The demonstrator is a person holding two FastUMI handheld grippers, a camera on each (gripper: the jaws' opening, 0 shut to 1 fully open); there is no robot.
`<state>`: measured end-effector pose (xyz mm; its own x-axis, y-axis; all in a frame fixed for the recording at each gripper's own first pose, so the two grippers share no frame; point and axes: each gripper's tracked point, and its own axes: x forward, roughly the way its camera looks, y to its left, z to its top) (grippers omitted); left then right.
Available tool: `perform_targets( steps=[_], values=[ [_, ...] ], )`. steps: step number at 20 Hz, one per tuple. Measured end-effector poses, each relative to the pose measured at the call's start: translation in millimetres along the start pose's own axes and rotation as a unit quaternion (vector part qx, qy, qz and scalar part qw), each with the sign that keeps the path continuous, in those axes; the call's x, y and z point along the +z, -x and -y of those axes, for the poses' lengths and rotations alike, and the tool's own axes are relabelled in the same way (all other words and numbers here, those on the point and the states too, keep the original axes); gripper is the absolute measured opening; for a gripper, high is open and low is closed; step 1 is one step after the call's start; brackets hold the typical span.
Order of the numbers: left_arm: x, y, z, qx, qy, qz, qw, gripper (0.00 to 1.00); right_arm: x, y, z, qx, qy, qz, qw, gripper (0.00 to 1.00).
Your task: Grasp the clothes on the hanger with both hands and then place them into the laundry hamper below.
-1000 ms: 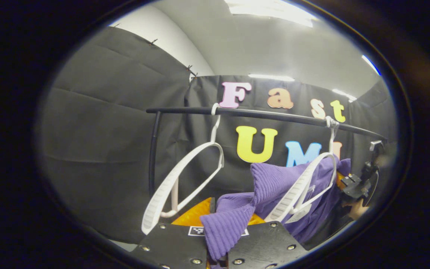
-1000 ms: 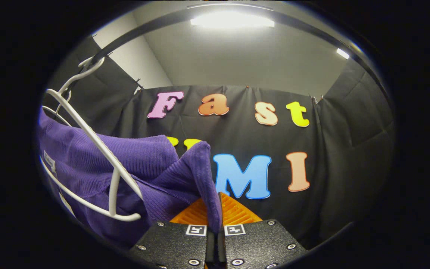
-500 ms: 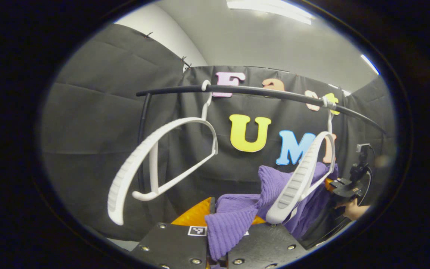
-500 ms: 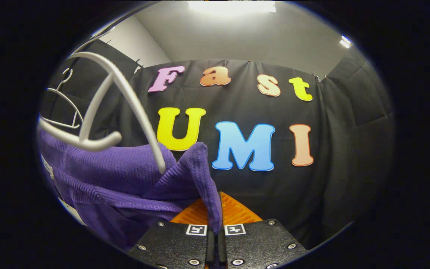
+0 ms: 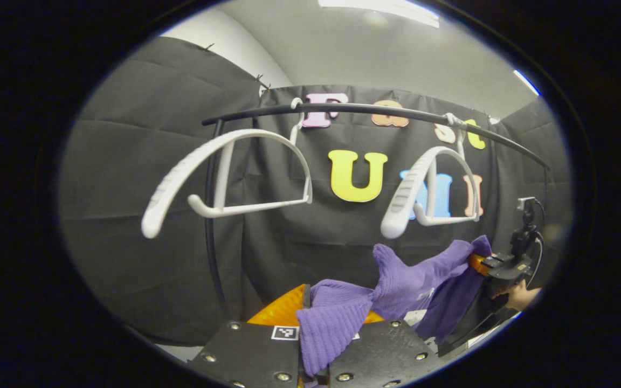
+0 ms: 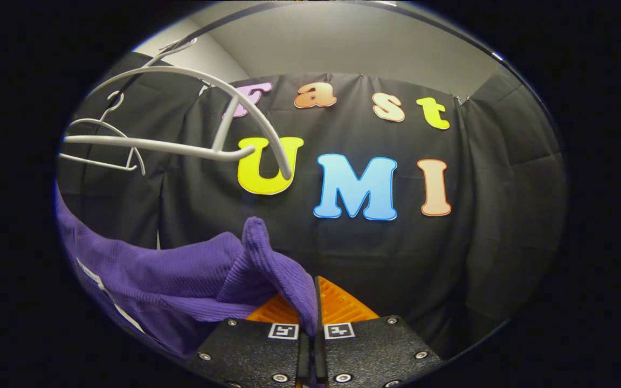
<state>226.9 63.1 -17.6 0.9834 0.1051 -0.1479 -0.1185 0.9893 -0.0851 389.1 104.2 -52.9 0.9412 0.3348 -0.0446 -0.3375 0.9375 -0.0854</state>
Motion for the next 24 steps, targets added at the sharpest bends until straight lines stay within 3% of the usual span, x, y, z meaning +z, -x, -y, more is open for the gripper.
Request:
perform_targets(
  steps=[7, 18, 24],
  values=[
    [-17.3, 29.5, 9.4, -0.033, -0.001, -0.01, 0.999, 0.0, 26.5, 88.5, -28.4, 0.014, -0.022, 0.016, 1.0, 0.02],
    [-3.1, 114.3, 69.4, -0.14, -0.001, 0.012, 0.99, 0.0, 52.4, 210.7, -90.1, 0.027, -0.064, 0.028, 0.997, 0.03],
    [-51.8, 142.7, 96.8, -0.179, 0.004, -0.014, 0.984, 0.0, 35.7, 263.2, -128.4, 0.042, -0.078, 0.0, 0.996, 0.02]
  ],
)
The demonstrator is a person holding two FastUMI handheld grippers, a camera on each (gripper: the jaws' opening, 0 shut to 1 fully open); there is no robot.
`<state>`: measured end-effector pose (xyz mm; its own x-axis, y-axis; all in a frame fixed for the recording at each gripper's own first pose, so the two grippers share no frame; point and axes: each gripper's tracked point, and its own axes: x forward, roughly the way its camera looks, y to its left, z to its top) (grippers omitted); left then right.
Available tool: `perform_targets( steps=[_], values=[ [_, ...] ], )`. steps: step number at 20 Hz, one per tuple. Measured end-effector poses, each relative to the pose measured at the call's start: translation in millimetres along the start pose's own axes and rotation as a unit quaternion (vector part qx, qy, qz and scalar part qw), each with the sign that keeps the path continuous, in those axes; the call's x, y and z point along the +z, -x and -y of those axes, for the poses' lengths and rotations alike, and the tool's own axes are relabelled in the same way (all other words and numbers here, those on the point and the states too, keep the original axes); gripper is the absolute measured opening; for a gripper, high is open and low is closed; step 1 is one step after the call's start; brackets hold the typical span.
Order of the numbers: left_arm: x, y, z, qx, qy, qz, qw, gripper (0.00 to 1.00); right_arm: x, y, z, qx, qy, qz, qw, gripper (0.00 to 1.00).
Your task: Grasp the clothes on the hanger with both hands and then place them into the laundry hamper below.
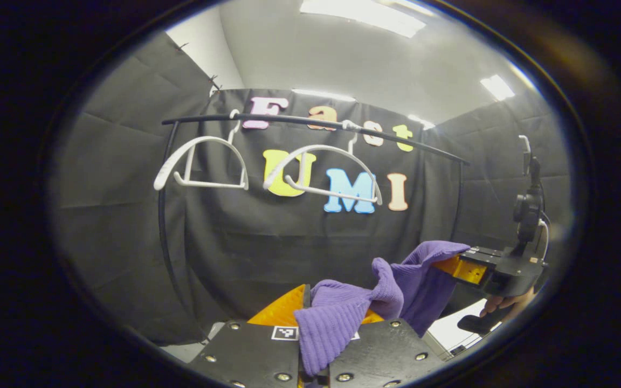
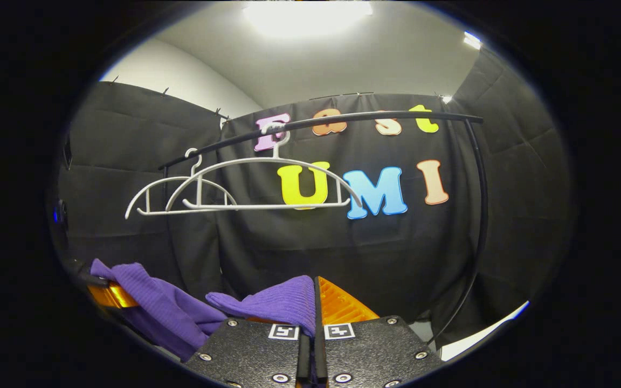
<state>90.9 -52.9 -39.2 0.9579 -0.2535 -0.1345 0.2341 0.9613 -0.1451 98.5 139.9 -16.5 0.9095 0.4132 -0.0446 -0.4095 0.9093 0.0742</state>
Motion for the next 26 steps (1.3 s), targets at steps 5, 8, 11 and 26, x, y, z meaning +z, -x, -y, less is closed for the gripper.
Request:
perform_targets(
  steps=[5, 8, 11, 26],
  values=[
    [-51.3, 0.0, 4.6, 0.0, 0.018, -0.036, 0.999, 0.0, -56.8, 18.6, -8.7, 0.003, -0.002, -0.066, 0.998, 0.03],
    [-90.2, -6.1, 0.7, 0.009, 0.028, -0.063, 0.998, 0.0, -95.0, 26.4, -6.6, -0.003, -0.011, -0.106, 0.994, 0.05],
    [-127.1, -7.8, -3.3, 0.022, 0.036, -0.097, 0.994, 0.0, -130.5, 34.3, -4.4, -0.009, 0.0, -0.134, 0.991, 0.05],
    [-307.0, 6.8, -20.9, 0.07, -0.017, -0.282, 0.957, 0.0, -310.1, 66.4, 4.3, 0.001, 0.051, -0.337, 0.94, 0.06]
  ],
)
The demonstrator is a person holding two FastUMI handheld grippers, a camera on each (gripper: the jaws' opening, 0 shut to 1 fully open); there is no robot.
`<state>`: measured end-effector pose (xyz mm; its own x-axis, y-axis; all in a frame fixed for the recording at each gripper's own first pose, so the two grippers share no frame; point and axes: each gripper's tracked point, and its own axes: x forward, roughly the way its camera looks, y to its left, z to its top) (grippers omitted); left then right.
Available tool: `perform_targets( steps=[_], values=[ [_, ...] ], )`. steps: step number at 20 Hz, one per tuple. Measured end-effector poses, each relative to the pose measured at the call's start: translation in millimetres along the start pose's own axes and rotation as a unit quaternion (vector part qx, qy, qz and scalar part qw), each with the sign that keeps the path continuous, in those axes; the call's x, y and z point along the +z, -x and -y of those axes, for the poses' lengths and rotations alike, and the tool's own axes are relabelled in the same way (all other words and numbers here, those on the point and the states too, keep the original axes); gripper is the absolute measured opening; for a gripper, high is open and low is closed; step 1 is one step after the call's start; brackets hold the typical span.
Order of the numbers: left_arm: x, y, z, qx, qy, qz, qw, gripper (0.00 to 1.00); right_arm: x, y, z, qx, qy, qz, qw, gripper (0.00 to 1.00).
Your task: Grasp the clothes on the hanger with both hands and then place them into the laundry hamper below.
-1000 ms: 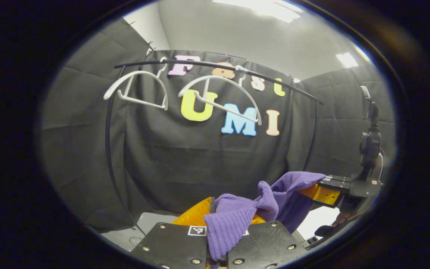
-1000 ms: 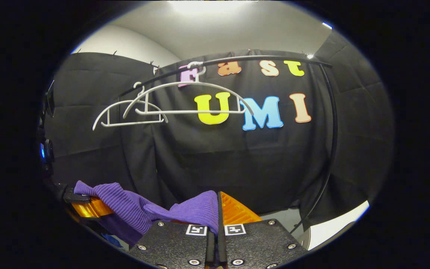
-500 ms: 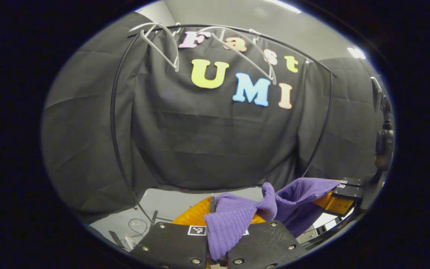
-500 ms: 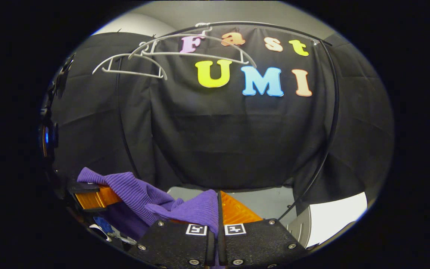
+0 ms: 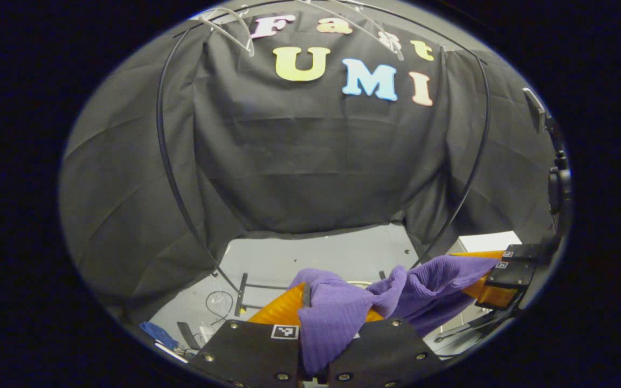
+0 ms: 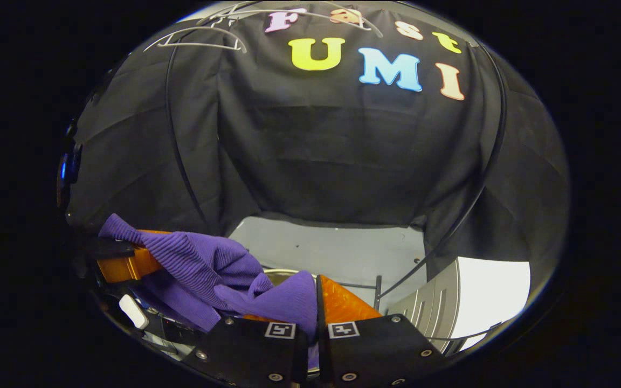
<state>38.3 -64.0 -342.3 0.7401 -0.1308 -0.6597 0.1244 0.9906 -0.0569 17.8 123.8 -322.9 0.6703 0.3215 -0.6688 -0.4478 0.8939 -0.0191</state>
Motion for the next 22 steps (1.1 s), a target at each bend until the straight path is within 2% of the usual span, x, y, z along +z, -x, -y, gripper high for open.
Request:
perform_targets(
  steps=[2, 5, 6, 7, 8, 9, 10, 12, 13, 14, 18, 21, 22],
  values=[
    [-18.2, -8.7, 1.4, 0.001, -0.004, -0.02, 1.0, 0.02, -13.6, -1.8, -5.8, 0.015, -0.01, -0.019, 1.0, 0.12],
    [-47.4, -15.9, 9.0, -0.003, -0.013, -0.048, 0.999, 0.05, -20.0, -0.7, -9.7, 0.018, -0.01, -0.029, 0.999, 0.28],
    [-53.6, -21.1, 10.9, -0.005, -0.012, -0.053, 0.999, 0.05, -20.9, -1.0, -10.3, 0.019, -0.006, -0.028, 0.999, 0.42],
    [-59.6, -15.3, 14.2, -0.007, -0.013, -0.055, 0.998, 0.21, -20.1, -0.2, -9.7, 0.018, 0.0, -0.027, 0.999, 0.51],
    [-62.5, -13.0, 16.7, -0.009, -0.012, -0.057, 0.998, 0.37, -22.3, 1.1, -9.1, 0.017, 0.002, -0.026, 1.0, 0.67],
    [-62.7, -3.1, 16.4, -0.006, -0.011, -0.052, 0.999, 0.53, -23.0, 2.7, -8.2, 0.015, 0.003, -0.026, 1.0, 0.75],
    [-57.7, 0.5, 14.5, -0.002, -0.01, -0.046, 0.999, 0.68, -25.3, 3.2, -6.9, 0.013, 0.001, -0.025, 1.0, 0.88],
    [-52.3, 9.5, 7.3, 0.009, -0.011, -0.035, 0.999, 1.0, -22.4, 7.6, -4.6, 0.008, -0.004, -0.018, 1.0, 0.94],
    [-45.7, 16.2, 3.6, 0.016, -0.011, -0.026, 0.999, 0.99, -18.0, 11.9, -2.2, 0.005, -0.006, -0.01, 1.0, 0.94],
    [-34.8, 22.0, -0.5, 0.022, -0.01, -0.014, 1.0, 0.94, -12.0, 16.5, -0.1, 0.002, -0.007, 0.0, 1.0, 0.94],
    [26.4, 55.2, -19.5, 0.046, 0.007, 0.059, 0.997, 0.94, 29.1, 42.6, 14.0, -0.02, -0.017, 0.061, 0.998, 0.94],
    [91.0, 93.1, -32.5, 0.056, 0.007, 0.129, 0.99, 0.94, 74.0, 67.2, 28.1, -0.031, -0.03, 0.113, 0.993, 0.94],
    [113.2, 106.3, -34.3, 0.057, 0.008, 0.152, 0.987, 1.0, 89.6, 76.6, 32.7, -0.036, -0.034, 0.131, 0.99, 0.92]
  ],
)
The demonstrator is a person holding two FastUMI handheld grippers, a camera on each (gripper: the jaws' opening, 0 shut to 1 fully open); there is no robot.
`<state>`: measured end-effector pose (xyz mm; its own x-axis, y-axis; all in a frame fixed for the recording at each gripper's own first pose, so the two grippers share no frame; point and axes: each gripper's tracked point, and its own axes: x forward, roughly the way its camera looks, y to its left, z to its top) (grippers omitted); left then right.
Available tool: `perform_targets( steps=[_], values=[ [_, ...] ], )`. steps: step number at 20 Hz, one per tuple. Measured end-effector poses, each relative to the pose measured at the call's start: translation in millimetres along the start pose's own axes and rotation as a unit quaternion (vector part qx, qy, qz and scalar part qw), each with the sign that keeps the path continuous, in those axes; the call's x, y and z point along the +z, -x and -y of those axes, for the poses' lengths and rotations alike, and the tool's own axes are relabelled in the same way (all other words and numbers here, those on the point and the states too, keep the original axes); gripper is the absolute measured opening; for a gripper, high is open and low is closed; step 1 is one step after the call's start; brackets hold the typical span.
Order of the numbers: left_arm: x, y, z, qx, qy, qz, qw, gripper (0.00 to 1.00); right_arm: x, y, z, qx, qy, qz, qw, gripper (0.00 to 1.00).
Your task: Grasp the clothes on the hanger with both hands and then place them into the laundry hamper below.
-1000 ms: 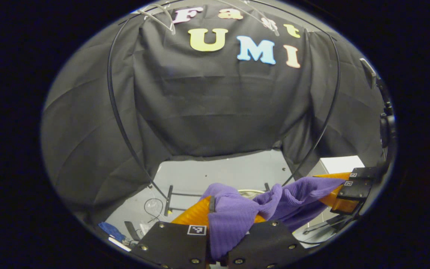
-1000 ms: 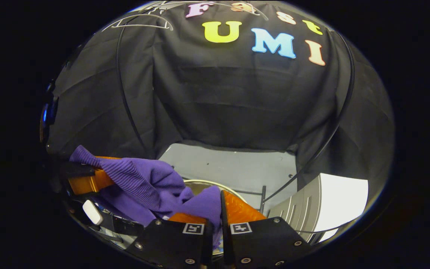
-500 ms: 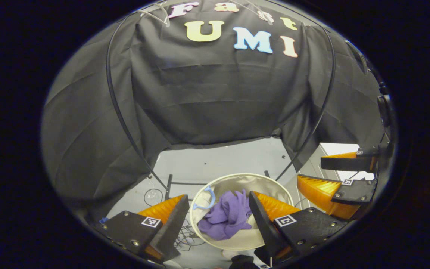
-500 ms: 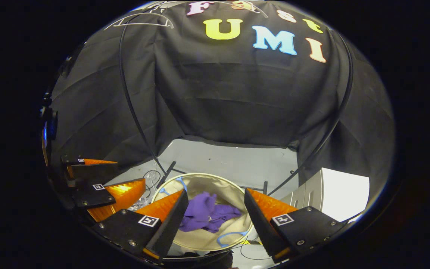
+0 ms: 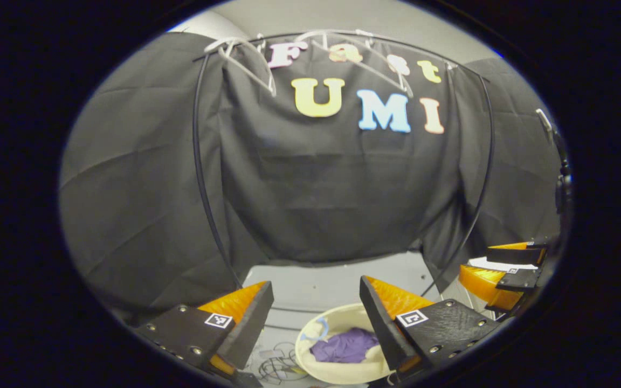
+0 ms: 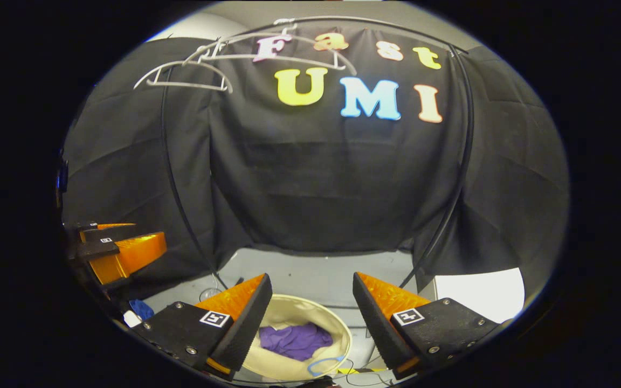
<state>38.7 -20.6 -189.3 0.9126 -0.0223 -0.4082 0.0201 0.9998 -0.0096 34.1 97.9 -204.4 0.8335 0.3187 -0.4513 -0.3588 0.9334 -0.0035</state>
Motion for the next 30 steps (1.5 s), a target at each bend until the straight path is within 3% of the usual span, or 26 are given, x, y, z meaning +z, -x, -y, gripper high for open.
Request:
perform_targets(
  steps=[4, 7, 12, 21, 27, 30],
  values=[
    [93.1, 28.1, -10.8, 0.005, 0.004, 0.075, 0.997, 0.99, 61.2, 25.9, 15.7, -0.019, -0.013, 0.065, 0.998, 0.94],
    [155.8, 56.2, -8.6, 0.0, -0.002, 0.116, 0.993, 0.99, 99.8, 50.9, 21.7, -0.012, -0.036, 0.1, 0.994, 0.92],
    [222.4, 105.2, -18.9, 0.007, -0.006, 0.164, 0.986, 0.99, 160.2, 91.2, 43.9, -0.041, -0.022, 0.164, 0.985, 0.92],
    [253.7, 149.3, -64.4, 0.044, 0.004, 0.201, 0.979, 0.99, 215.0, 147.9, 74.4, -0.083, -0.032, 0.241, 0.966, 0.93],
    [263.5, 176.7, -82.3, 0.062, -0.012, 0.208, 0.976, 0.93, 211.3, 159.9, 97.5, -0.12, -0.032, 0.247, 0.961, 0.92],
    [267.2, 176.1, -73.5, 0.058, -0.012, 0.209, 0.976, 0.99, 214.4, 160.3, 98.8, -0.121, -0.038, 0.254, 0.959, 0.93]
  ],
)
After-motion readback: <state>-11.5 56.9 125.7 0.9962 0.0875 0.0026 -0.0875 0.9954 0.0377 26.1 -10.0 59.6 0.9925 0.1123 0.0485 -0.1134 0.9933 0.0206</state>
